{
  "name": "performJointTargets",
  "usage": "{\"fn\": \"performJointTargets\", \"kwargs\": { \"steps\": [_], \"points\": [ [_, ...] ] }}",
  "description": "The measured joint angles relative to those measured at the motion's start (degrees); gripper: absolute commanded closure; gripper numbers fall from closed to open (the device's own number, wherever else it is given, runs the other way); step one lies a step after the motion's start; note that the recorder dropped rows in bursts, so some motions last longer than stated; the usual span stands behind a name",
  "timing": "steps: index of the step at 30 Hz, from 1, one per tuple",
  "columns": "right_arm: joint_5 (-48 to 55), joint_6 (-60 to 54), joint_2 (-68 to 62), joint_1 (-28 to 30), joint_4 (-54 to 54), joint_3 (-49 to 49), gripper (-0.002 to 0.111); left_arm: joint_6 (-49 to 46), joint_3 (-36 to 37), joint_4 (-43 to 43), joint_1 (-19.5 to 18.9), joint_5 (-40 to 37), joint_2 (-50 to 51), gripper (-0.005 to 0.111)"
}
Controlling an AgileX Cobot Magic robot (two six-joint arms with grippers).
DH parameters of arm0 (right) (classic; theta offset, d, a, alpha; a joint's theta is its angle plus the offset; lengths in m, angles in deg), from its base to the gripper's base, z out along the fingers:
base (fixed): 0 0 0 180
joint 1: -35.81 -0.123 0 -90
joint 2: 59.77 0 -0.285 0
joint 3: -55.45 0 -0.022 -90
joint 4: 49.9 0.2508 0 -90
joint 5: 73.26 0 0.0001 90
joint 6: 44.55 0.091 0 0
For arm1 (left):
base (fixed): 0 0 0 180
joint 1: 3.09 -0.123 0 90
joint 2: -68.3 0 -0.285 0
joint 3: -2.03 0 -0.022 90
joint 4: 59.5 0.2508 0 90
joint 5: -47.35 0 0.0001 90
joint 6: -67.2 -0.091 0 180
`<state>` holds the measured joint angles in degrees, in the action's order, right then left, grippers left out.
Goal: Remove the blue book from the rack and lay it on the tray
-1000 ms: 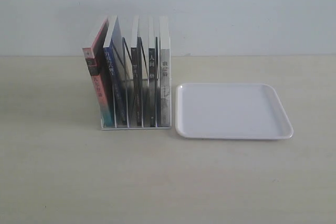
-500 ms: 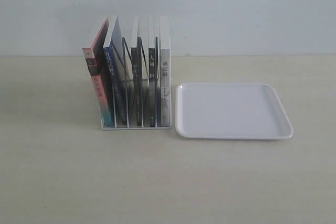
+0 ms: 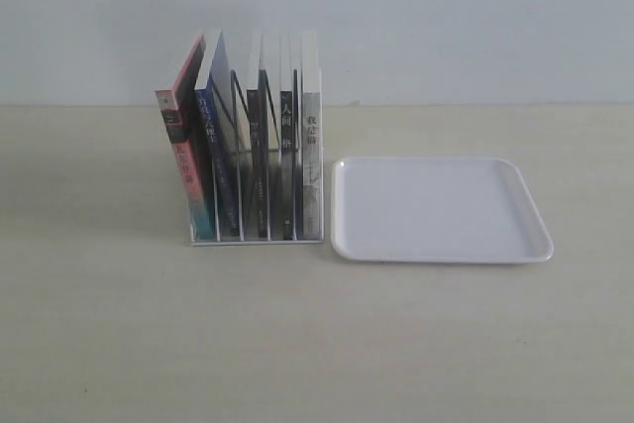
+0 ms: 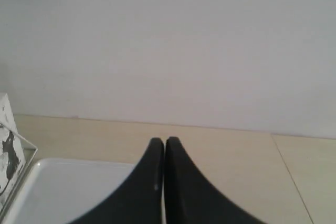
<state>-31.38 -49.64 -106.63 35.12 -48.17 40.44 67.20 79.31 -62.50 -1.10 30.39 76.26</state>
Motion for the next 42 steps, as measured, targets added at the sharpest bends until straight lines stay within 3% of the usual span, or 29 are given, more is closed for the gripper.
{"fn": "performJointTargets", "kwargs": {
  "steps": [12,15,20,22,25,27,29,32,35,39,42],
  "points": [
    [-8.2,3.1,-13.8,0.0,3.9,4.4,0.108,0.0,0.0,0.0,0.0,0.0,0.0,0.103],
    [-8.4,2.2,-16.9,0.0,14.2,4.5,0.108,0.0,0.0,0.0,0.0,0.0,0.0,0.103],
    [-1.7,-15.1,-24.7,-0.7,39.7,4.5,0.108,0.0,0.0,0.0,0.0,0.0,0.0,0.103],
    [0.6,-23.7,-27.5,-3.4,47.6,4.5,0.109,0.0,0.0,0.0,0.0,0.0,0.0,0.103],
    [0.2,-28.6,-30.2,-10.3,50.3,5.1,0.109,0.0,0.0,0.0,0.0,0.0,0.0,0.103],
    [-1.9,-26.9,-31.9,-15.9,46.0,6.7,0.109,0.0,0.0,0.0,0.0,0.0,0.0,0.103],
    [-3.4,-19.5,-33.5,-22.4,33.9,9.8,0.109,0.0,0.0,0.0,0.0,0.0,0.0,0.103],
    [-1.8,2.8,-37.4,-33.3,6.5,16.4,0.109,0.0,0.0,0.0,0.0,0.0,0.0,0.103],
    [7.6,26.8,-43.9,-41.2,-18.4,25.2,0.109,0.0,0.0,0.0,0.0,0.0,0.0,0.103],
    [19.2,33.8,-54.0,-43.4,-23.5,38.6,0.105,0.0,0.0,0.0,0.0,0.0,0.0,0.103],
    [25.0,33.2,-61.4,-42.8,-20.2,48.0,0.09,0.0,0.0,0.0,0.0,0.0,0.0,0.103]
  ]
}}
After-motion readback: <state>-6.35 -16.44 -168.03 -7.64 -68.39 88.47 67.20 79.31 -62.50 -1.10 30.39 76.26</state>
